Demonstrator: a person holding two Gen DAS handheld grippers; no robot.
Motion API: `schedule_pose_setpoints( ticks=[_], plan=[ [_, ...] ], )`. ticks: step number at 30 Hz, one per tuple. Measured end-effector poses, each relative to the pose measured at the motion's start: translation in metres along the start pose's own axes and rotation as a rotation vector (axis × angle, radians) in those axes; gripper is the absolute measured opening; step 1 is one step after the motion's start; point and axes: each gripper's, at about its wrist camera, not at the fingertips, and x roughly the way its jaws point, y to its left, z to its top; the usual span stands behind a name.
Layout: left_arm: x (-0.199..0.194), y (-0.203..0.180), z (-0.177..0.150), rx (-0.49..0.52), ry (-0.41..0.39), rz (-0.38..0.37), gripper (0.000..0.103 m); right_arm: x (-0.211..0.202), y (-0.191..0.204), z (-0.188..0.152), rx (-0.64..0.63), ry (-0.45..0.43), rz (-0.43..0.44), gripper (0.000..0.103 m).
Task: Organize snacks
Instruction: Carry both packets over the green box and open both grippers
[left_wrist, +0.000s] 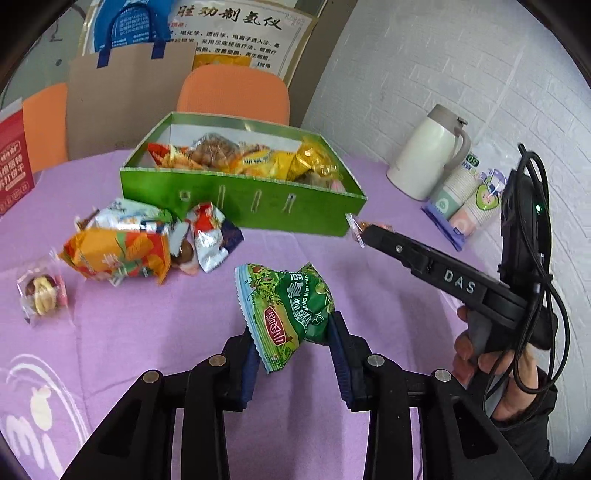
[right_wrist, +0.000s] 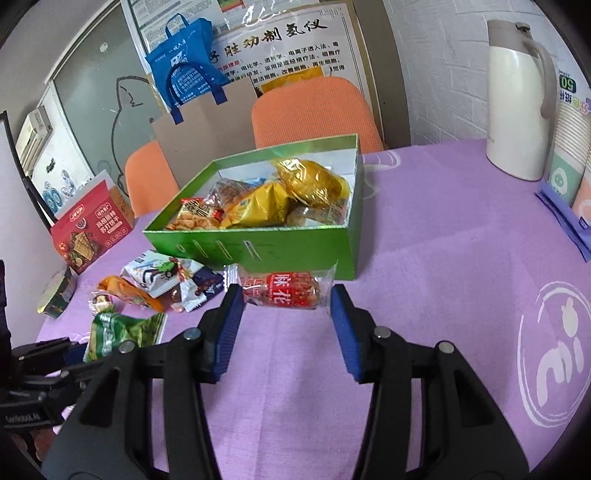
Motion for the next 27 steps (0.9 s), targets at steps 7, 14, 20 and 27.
schedule_pose_setpoints(
  ticks=[7,14,20,27],
  plan=[
    [-0.015,0.011,0.058,-0.024,-0.083,0.016,0.035,-0.001,0.017,0.026,-0.058,-0.039,0.024,0.05],
    [0.002,0.026,0.107,-0.043,-0.094,0.05,0.035,0.023,0.036,0.054,-0.159,-0.058,0.021,0.051],
    [0.024,0.045,0.136,-0.062,-0.097,0.072,0.035,0.061,0.043,0.073,-0.213,-0.05,-0.02,0.051],
    [0.048,0.066,0.149,-0.071,-0.084,0.099,0.036,0.103,0.043,0.076,-0.233,0.008,-0.064,0.055]
  ],
)
